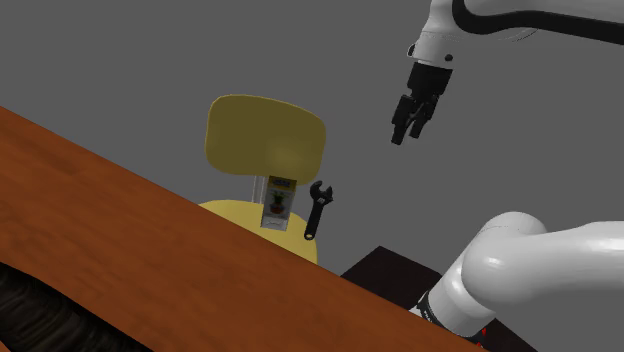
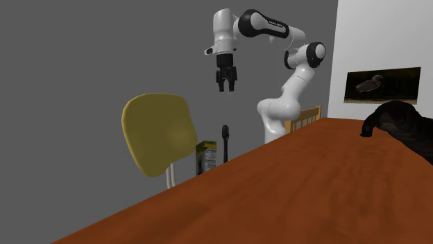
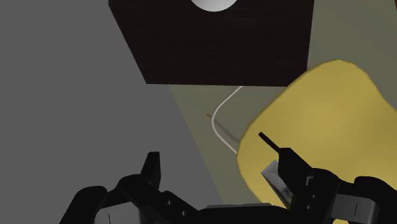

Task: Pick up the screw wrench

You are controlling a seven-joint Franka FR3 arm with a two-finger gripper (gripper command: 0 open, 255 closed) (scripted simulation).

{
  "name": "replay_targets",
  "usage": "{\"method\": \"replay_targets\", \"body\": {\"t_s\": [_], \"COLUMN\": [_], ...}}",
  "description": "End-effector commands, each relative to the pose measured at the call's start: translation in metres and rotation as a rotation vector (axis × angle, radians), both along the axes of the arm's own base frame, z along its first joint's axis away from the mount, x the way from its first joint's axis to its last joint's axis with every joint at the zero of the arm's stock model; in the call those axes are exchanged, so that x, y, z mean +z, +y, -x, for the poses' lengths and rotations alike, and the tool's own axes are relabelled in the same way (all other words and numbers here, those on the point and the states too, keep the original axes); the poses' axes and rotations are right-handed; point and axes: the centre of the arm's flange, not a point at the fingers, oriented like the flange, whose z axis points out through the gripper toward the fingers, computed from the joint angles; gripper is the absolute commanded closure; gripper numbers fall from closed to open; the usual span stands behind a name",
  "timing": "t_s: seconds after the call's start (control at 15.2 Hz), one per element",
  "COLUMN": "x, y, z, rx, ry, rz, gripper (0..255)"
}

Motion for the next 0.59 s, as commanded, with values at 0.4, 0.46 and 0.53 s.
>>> {"method": "replay_targets", "body": {"t_s": [0.4,0.46,0.53], "x": [-0.05,-0.059,-0.067], "y": [0.055,0.066,0.076], "z": [-0.052,-0.058,-0.064], "rx": [0.306,0.357,0.408], "ry": [0.074,0.086,0.098], "rz": [0.025,0.029,0.033], "gripper": [0,0,0]}}
